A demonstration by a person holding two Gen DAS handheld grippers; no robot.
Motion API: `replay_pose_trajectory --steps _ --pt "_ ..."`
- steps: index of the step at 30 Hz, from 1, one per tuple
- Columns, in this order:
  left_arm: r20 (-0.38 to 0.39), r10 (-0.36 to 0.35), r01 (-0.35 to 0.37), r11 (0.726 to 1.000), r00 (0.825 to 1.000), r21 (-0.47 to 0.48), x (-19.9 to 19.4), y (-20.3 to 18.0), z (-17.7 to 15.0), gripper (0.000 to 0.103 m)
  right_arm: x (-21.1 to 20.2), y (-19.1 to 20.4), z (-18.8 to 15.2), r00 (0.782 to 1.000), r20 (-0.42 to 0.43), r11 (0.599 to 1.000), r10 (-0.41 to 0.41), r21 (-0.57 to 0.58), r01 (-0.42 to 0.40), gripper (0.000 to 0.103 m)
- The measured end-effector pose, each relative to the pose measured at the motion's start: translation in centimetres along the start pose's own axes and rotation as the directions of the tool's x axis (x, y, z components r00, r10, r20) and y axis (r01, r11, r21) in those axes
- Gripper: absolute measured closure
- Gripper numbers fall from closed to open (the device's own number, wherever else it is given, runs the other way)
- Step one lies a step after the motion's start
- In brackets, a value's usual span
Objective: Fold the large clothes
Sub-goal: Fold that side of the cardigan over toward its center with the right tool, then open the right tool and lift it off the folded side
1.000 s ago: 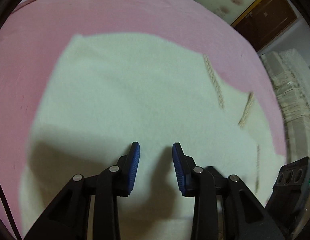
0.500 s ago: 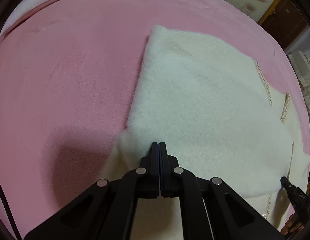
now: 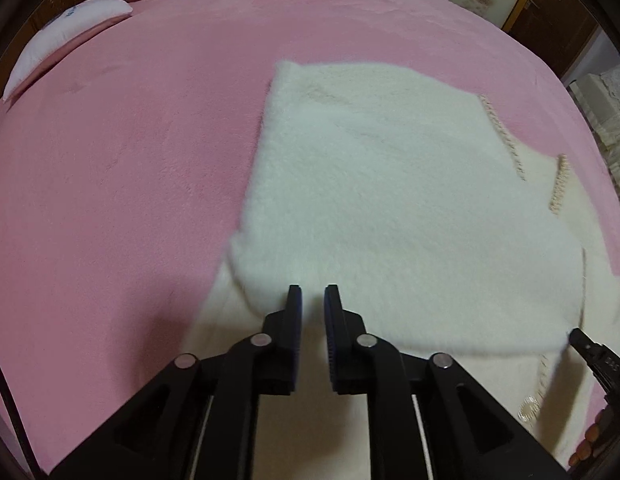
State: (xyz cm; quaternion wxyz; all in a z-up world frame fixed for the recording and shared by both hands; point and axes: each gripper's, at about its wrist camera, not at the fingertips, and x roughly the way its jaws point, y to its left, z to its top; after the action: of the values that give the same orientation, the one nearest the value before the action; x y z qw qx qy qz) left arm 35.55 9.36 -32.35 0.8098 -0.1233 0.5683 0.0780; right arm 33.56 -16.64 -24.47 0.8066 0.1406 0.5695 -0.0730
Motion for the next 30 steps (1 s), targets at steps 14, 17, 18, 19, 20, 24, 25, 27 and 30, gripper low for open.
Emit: replay_pose_trajectory --steps 14,17,18,19,20,24,25,27,30 --pt "-0.141 0.060 -0.059 0.998 0.988 0.010 -7.8 3.2 -4.8 0.018 -10.4 4.2 -9.4 1.000 0.013 1.000 -0.007 -0.001 0.007 0.024" --pt "-0.101 0.064 -0.063 0.998 0.993 0.011 -8.9 3.9 -5.9 0.018 -12.2 3.1 -11.2 0.999 0.033 1.000 0.019 0.021 -0.020 0.024" --pt "-0.078 0.071 -0.069 0.997 0.994 0.022 -9.2 3.8 -6.4 0.018 -12.5 3.2 -11.5 0.999 0.042 1.000 0.011 0.022 -0.012 0.024" --pt "-0.063 0.071 -0.069 0.997 0.995 0.036 -9.3 3.7 -6.8 0.018 -12.7 3.3 -11.9 0.999 0.049 1.000 0.005 0.021 -0.006 0.024" --pt "-0.054 0.067 -0.064 0.997 0.996 0.052 -9.4 3.6 -7.3 0.018 -13.0 3.3 -12.3 0.998 0.058 1.000 0.002 0.018 -0.003 0.024" --pt "-0.046 0.050 -0.044 0.992 0.998 0.119 -9.8 2.9 -10.0 0.019 -13.2 2.9 -13.9 0.998 0.058 0.999 0.019 0.024 -0.021 0.024" --pt "-0.053 0.061 -0.053 0.989 0.997 0.141 -10.0 2.7 -10.7 0.019 -12.9 2.7 -14.4 0.999 0.046 0.999 0.029 0.031 -0.030 0.024" --pt "-0.089 0.077 -0.057 0.976 0.993 0.209 -9.8 1.7 -12.2 0.019 -12.6 2.2 -15.2 0.999 0.017 0.998 0.043 0.033 -0.044 0.024" --pt "-0.118 0.105 -0.066 0.952 0.987 0.298 -10.0 -0.2 -14.3 0.019 -12.2 0.9 -16.4 0.999 -0.022 0.999 0.046 0.025 -0.046 0.024"
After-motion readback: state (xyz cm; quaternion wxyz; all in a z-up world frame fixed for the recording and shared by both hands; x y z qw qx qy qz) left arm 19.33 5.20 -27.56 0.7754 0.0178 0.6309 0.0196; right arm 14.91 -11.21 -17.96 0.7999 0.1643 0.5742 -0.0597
